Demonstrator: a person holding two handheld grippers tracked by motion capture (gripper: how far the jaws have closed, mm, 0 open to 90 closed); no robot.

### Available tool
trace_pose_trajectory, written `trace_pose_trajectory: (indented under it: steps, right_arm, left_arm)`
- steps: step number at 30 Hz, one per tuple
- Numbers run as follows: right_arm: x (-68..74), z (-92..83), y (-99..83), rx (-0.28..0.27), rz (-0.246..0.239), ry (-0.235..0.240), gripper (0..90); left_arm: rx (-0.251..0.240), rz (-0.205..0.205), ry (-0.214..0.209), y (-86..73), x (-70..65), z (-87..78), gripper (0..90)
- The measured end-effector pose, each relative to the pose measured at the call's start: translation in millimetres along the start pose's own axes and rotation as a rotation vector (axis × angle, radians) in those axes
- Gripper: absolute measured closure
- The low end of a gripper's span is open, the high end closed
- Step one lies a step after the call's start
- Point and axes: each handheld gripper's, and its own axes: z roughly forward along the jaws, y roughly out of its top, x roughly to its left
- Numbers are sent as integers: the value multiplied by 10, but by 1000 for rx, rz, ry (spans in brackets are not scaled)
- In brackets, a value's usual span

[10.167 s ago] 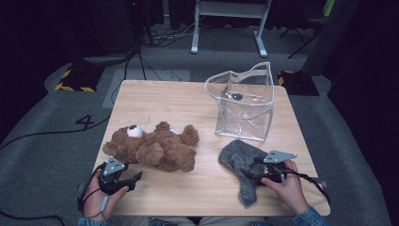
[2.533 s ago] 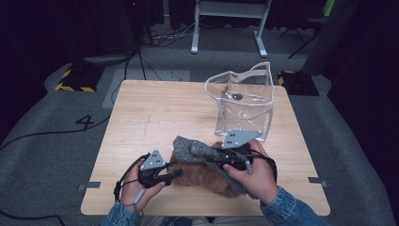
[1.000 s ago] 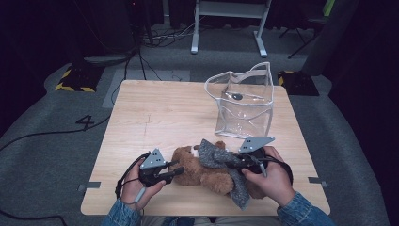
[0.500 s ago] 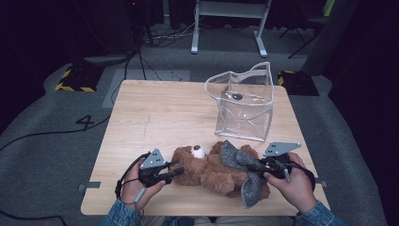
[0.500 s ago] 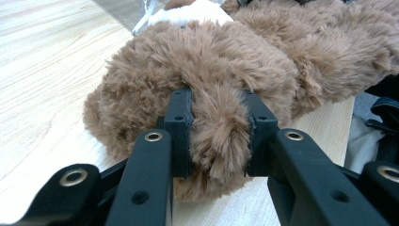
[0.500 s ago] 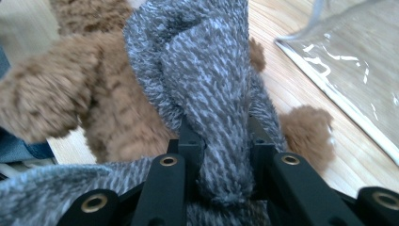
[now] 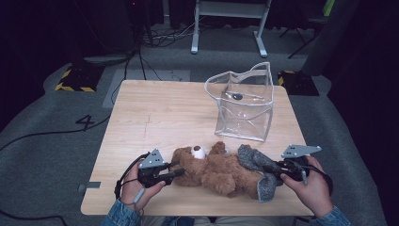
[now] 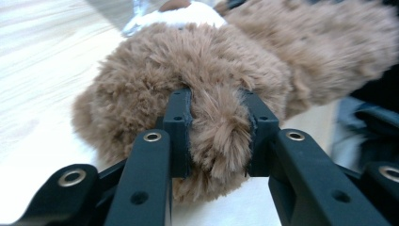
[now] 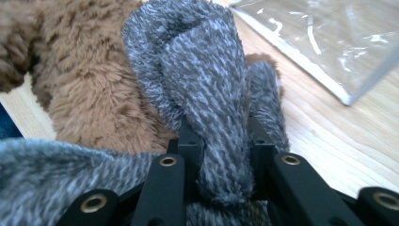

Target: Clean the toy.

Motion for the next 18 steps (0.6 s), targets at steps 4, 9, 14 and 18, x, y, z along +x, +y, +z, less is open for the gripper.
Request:
trace_pose_trajectory:
  steps: [4,9,14,18]
  right_arm:
    - [-17,-152,53,-38,7,-14,749]
    - [168,-323,261,-100,-44,4,748]
    - [536,-342,522,-150,-137,72,748]
    - [844,-227,700,-158,-211,151,748]
  left_arm:
    - [-11,18,-36,75,-118,-36,705]
    - [-9,31,-49,112,-203,-6,717]
    - [-23,36,-39,125,-231,8,722]
    - [-47,45,-38,152,-283,2,739]
